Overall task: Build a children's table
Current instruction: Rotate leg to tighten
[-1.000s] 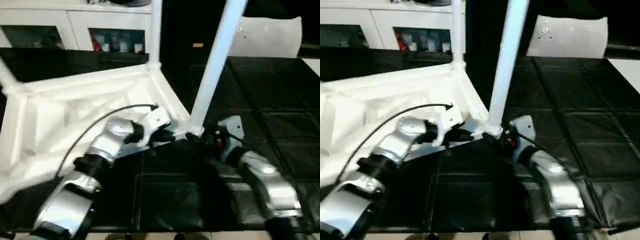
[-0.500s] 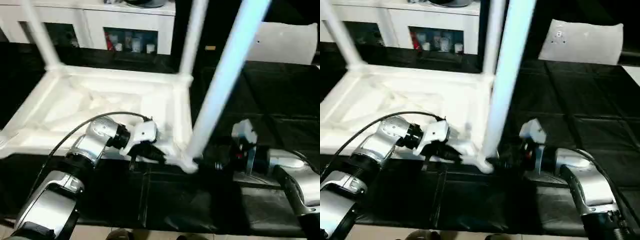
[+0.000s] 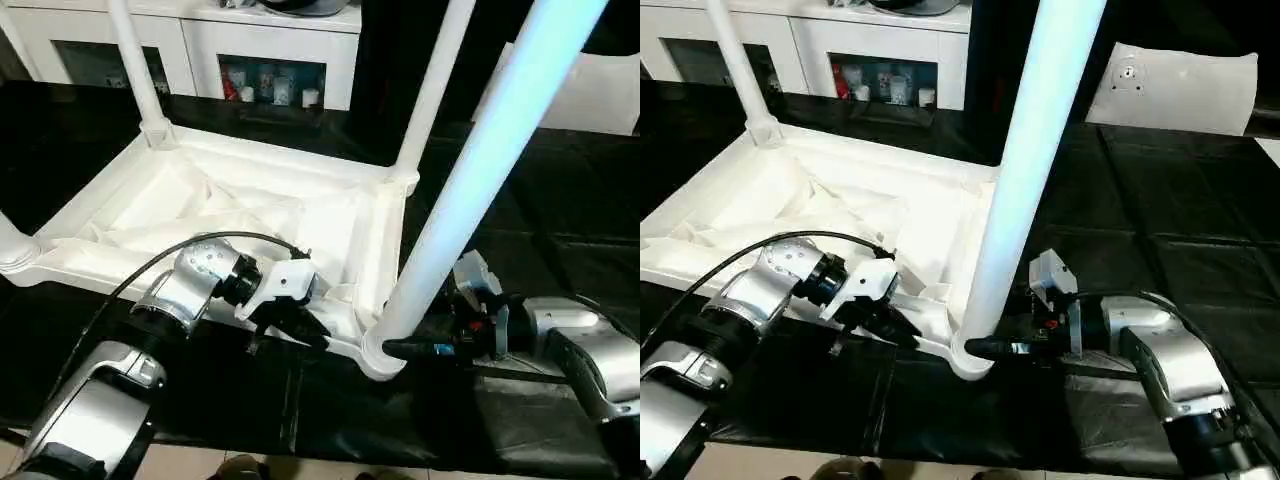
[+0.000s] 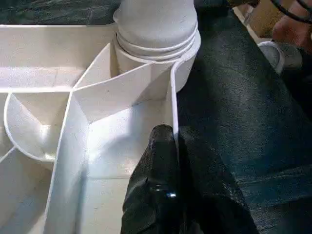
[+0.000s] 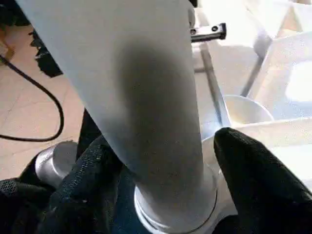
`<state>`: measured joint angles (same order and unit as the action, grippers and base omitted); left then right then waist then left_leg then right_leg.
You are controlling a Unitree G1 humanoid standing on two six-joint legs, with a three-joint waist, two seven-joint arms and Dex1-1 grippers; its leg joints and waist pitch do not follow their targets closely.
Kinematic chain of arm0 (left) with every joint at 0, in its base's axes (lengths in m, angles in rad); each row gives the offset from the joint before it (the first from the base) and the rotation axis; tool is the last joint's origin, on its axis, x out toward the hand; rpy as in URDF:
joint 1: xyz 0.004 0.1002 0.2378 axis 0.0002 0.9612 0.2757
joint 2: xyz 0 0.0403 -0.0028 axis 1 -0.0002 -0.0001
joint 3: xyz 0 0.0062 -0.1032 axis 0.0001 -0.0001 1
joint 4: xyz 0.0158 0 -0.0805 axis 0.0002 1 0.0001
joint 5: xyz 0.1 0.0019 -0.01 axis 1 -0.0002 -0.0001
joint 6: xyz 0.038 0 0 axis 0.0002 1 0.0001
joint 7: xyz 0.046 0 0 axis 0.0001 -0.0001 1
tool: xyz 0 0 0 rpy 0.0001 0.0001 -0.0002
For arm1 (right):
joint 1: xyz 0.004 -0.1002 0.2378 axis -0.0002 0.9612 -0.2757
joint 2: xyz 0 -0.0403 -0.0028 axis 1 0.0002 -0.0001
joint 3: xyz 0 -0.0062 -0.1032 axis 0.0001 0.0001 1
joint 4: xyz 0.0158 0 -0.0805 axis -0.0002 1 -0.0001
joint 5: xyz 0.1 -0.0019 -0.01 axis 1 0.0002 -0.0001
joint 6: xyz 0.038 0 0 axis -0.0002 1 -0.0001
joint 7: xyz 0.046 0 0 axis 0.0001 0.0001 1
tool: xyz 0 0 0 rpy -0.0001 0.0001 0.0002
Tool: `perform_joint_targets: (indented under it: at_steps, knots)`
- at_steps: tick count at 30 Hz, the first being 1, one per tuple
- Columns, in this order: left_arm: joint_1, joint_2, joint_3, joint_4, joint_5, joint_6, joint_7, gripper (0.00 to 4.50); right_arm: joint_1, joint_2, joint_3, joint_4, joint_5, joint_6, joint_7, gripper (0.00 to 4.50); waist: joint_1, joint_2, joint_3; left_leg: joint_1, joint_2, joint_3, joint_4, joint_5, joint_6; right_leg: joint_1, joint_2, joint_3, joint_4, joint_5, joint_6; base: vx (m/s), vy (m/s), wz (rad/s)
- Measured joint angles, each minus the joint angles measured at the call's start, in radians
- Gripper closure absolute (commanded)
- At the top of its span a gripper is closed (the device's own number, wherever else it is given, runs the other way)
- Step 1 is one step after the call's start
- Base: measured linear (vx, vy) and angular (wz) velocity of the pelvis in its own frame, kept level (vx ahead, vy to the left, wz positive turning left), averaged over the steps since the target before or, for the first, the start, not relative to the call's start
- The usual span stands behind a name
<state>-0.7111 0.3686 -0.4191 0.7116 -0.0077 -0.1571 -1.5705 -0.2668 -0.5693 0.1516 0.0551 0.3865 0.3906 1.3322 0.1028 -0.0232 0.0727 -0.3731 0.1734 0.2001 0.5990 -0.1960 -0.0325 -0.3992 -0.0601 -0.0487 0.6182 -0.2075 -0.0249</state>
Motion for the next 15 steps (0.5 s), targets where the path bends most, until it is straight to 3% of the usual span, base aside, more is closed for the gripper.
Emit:
perform_joint_targets:
  at_steps: [7, 15]
  knots:
    - [0.000, 0.003, -0.008, -0.001, -0.009, -0.002, 0.000, 4.50, -0.005, 0.000, 0.012, -0.001, 0.001, 0.000, 0.011, 2.33, 0.001, -0.001, 0.000, 0.000, 0.000, 0.000, 0.001, 0.000, 0.000, 0.000, 0.000, 0.000, 0.001, 0.000, 0.000, 0.000, 0.000, 0.00]
    - [0.000, -0.015, 0.021, 0.000, -0.007, 0.069, 0.032, 4.50, 0.010, 0.020, -0.010, -0.033, 0.006, 0.046, -0.059, 2.44, 0.003, 0.000, 0.000, 0.001, 0.000, 0.000, 0.004, 0.000, 0.000, 0.000, 0.000, 0.000, 0.005, 0.000, 0.000, 0.000, 0.000, 0.00]
